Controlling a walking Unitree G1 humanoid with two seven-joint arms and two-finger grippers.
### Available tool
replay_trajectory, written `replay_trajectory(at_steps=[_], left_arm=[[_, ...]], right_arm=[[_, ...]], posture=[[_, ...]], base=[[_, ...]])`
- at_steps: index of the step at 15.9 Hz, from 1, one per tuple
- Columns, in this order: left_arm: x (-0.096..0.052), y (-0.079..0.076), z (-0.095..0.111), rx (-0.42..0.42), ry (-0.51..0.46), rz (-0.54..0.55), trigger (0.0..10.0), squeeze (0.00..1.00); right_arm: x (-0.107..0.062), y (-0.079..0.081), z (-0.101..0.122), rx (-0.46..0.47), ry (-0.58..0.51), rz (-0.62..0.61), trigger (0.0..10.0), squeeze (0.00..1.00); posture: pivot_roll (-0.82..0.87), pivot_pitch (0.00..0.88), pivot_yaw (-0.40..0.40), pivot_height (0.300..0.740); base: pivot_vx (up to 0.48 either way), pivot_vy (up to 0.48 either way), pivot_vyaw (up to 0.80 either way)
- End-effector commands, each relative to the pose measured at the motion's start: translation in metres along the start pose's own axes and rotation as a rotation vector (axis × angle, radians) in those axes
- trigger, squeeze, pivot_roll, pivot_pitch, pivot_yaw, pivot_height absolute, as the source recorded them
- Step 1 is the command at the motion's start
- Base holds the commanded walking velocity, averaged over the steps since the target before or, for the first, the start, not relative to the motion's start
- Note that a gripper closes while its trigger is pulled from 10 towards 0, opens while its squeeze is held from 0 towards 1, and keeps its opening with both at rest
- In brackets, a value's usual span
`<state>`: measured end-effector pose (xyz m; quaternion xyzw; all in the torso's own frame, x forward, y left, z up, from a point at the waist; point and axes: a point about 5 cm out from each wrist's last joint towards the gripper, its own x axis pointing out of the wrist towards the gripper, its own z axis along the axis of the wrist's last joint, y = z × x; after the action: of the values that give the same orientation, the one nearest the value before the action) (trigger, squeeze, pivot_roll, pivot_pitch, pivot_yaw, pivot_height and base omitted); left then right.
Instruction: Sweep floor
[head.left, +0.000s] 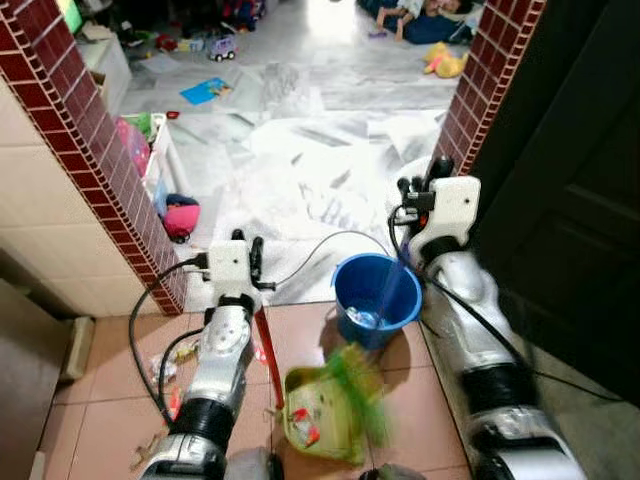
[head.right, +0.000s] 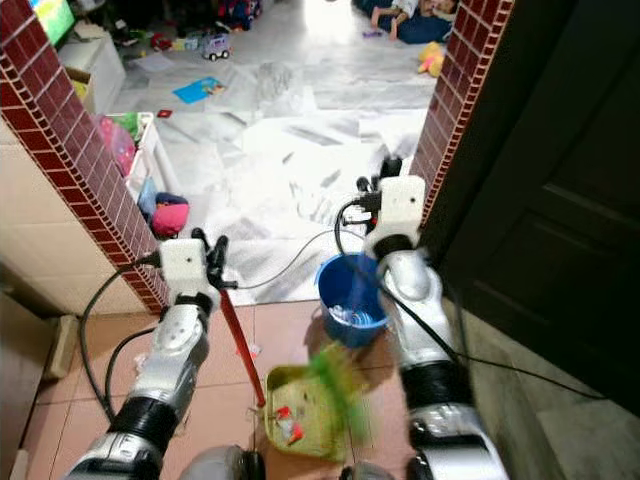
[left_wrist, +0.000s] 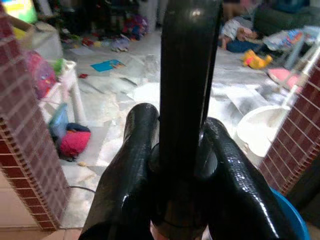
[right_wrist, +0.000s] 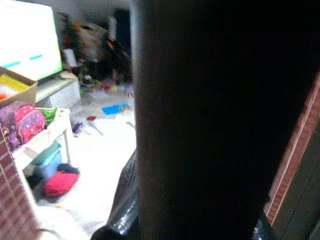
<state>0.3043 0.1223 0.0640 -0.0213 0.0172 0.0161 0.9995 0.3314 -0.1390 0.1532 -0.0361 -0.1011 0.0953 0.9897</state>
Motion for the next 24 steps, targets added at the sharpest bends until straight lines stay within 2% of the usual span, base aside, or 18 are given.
replay_trajectory(at_steps=[1, 3, 4, 5, 8, 12, 14, 15, 17, 18, 19, 21, 24], left_arm=[[0.003, 0.009, 0.015, 0.038, -0.068, 0.021, 10.0, 0.00], [-0.001, 0.014, 0.017, 0.030, -0.079, 0.021, 10.0, 0.00], [-0.006, 0.021, 0.022, 0.027, -0.095, 0.039, 10.0, 0.00], [-0.006, 0.021, 0.022, 0.027, -0.095, 0.039, 10.0, 0.00], [-0.013, 0.035, 0.031, 0.021, -0.121, 0.067, 10.0, 0.00], [-0.017, 0.044, 0.053, 0.012, -0.187, 0.096, 10.0, 0.00], [-0.017, 0.046, 0.073, -0.015, -0.251, 0.121, 10.0, 0.00], [-0.013, 0.048, 0.097, -0.030, -0.325, 0.144, 10.0, 0.00], [-0.005, 0.051, 0.127, -0.049, -0.415, 0.165, 10.0, 0.00], [0.004, 0.056, 0.159, -0.061, -0.507, 0.185, 10.0, 0.00], [0.007, 0.058, 0.175, -0.064, -0.553, 0.195, 10.0, 0.00], [0.011, 0.060, 0.201, -0.063, -0.617, 0.224, 10.0, 0.00], [0.018, 0.058, 0.225, -0.067, -0.685, 0.230, 10.0, 0.00]], right_arm=[[0.000, -0.003, 0.022, -0.048, -0.109, 0.012, 10.0, 0.00], [-0.009, -0.005, 0.014, -0.059, -0.081, 0.010, 10.0, 0.00], [-0.019, -0.007, 0.003, -0.065, -0.041, 0.002, 10.0, 0.00], [-0.019, -0.007, 0.003, -0.065, -0.041, 0.002, 10.0, 0.00], [-0.035, -0.010, -0.017, -0.087, 0.043, -0.002, 10.0, 0.00], [-0.040, -0.018, -0.028, -0.068, 0.098, -0.053, 10.0, 0.00], [-0.043, -0.018, -0.030, -0.064, 0.108, -0.060, 10.0, 0.00], [-0.045, -0.017, -0.035, -0.063, 0.128, -0.061, 10.0, 0.00], [-0.046, -0.016, -0.041, -0.075, 0.150, -0.056, 10.0, 0.00], [-0.045, -0.014, -0.042, -0.075, 0.154, -0.051, 10.0, 0.00], [-0.044, -0.013, -0.042, -0.075, 0.154, -0.049, 10.0, 0.00], [-0.042, -0.012, -0.042, -0.075, 0.151, -0.047, 10.0, 0.00], [-0.041, -0.011, -0.043, -0.078, 0.150, -0.045, 10.0, 0.00]], posture=[[-0.01, 0.000, 0.008, 0.740], [-0.01, 0.000, 0.014, 0.740], [-0.01, 0.000, 0.013, 0.740], [-0.01, 0.000, 0.013, 0.740], [-0.01, 0.000, 0.008, 0.740], [-0.01, 0.000, 0.003, 0.740], [-0.01, 0.000, 0.004, 0.740], [0.00, 0.000, -0.004, 0.740], [0.00, 0.000, -0.006, 0.740], [0.00, 0.000, -0.006, 0.740], [0.00, 0.000, -0.004, 0.740], [0.00, 0.000, 0.000, 0.740], [0.00, 0.000, 0.003, 0.740]], base=[[0.000, 0.000, 0.00], [0.000, 0.000, 0.00], [0.000, 0.000, 0.00], [0.000, 0.000, 0.00], [0.000, 0.000, 0.00], [0.000, 0.000, 0.00], [0.000, 0.000, 0.00], [0.000, 0.000, 0.00], [0.000, 0.000, 0.00], [0.000, 0.000, 0.00], [0.000, 0.000, 0.00], [0.000, 0.000, 0.00], [0.000, 0.000, 0.00]])
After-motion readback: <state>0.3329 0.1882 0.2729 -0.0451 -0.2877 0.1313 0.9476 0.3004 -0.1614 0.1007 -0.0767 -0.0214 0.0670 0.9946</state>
